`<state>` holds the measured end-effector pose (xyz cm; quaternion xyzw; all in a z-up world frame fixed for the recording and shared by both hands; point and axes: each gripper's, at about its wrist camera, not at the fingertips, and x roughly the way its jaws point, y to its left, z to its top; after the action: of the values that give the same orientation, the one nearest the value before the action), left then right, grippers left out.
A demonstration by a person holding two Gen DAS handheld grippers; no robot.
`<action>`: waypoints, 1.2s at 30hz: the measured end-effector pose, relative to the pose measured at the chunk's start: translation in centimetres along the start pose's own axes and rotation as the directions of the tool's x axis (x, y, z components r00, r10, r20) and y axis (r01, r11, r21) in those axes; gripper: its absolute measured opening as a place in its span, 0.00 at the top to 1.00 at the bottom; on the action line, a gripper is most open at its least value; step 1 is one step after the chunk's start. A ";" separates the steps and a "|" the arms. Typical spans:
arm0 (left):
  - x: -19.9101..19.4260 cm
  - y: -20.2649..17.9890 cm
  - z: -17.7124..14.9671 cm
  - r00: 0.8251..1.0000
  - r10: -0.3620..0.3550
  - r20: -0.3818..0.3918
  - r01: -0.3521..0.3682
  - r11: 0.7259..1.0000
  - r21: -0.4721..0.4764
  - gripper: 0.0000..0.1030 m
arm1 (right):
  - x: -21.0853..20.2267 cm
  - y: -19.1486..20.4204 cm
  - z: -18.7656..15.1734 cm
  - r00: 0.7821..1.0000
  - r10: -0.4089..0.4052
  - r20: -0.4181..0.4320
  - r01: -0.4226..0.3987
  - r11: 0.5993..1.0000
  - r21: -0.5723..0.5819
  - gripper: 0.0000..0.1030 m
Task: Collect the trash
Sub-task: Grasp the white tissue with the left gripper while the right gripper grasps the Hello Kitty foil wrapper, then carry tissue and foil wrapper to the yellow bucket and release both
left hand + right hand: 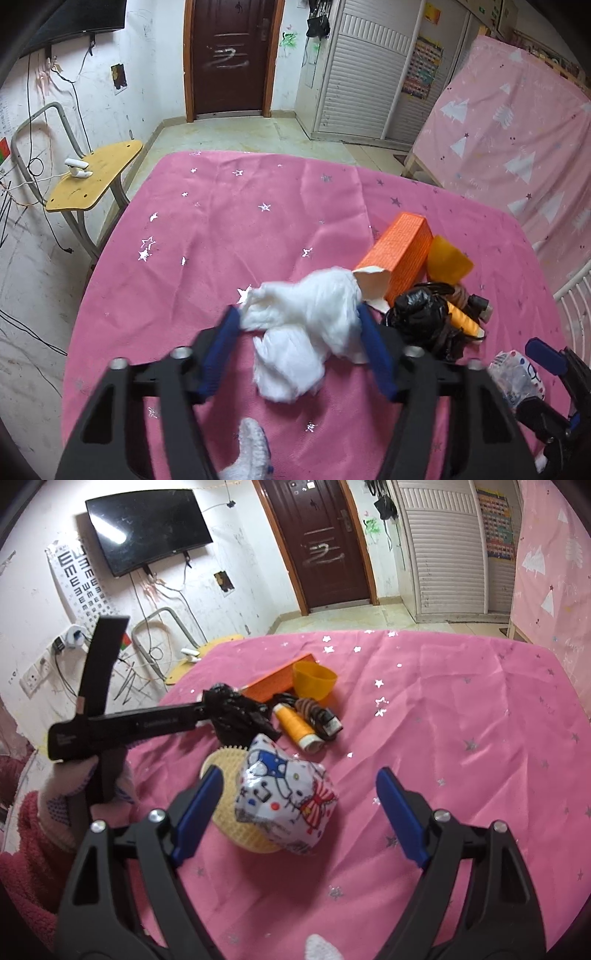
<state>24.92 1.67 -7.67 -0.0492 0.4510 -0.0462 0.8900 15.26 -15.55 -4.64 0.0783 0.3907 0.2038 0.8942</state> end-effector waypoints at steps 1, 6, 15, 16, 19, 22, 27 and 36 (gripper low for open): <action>-0.1 0.0 -0.1 1.000 -0.006 0.002 0.006 1.000 0.003 0.67 | 0.1 0.2 0.0 1.000 -0.003 -0.006 0.003 1.000 -0.008 0.22; -1.0 0.1 -0.4 0.999 -0.005 0.035 0.005 1.000 0.000 0.83 | 0.7 0.9 -0.1 1.000 -0.009 -0.025 0.008 0.999 -0.033 0.59; -4.1 0.5 -0.3 0.995 0.006 0.099 -0.004 1.000 -0.017 0.83 | -0.8 0.4 -0.3 0.999 0.002 0.044 -0.002 1.000 -0.010 0.66; -4.7 0.4 -0.4 0.994 0.007 0.108 -0.005 1.000 -0.018 0.83 | -0.9 0.2 -0.3 0.999 0.008 0.048 -0.008 1.000 -0.007 0.66; -6.1 -0.2 -0.1 0.991 0.011 0.135 -0.010 1.000 -0.013 0.83 | -1.7 -0.2 -0.1 0.997 0.008 0.071 -0.008 1.000 0.002 0.66; -7.5 -0.9 0.0 0.987 0.002 0.161 -0.003 1.000 0.001 0.83 | -2.6 -1.0 0.0 0.995 0.010 0.097 -0.012 1.000 0.021 0.66; -9.5 -3.4 0.4 0.980 -0.025 0.198 0.017 0.999 0.040 0.83 | -4.8 -3.1 0.1 0.988 -0.013 0.152 0.004 0.998 0.059 0.66; -11.8 -10.3 0.4 0.970 -0.083 0.229 0.049 0.987 0.150 0.83 | -9.0 -7.9 -0.8 0.969 -0.065 0.239 0.031 0.989 0.143 0.65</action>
<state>17.89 -7.00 3.31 -0.0053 0.3364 -0.1018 0.9362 11.57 -26.55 -1.50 0.1548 0.2932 0.1434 0.9325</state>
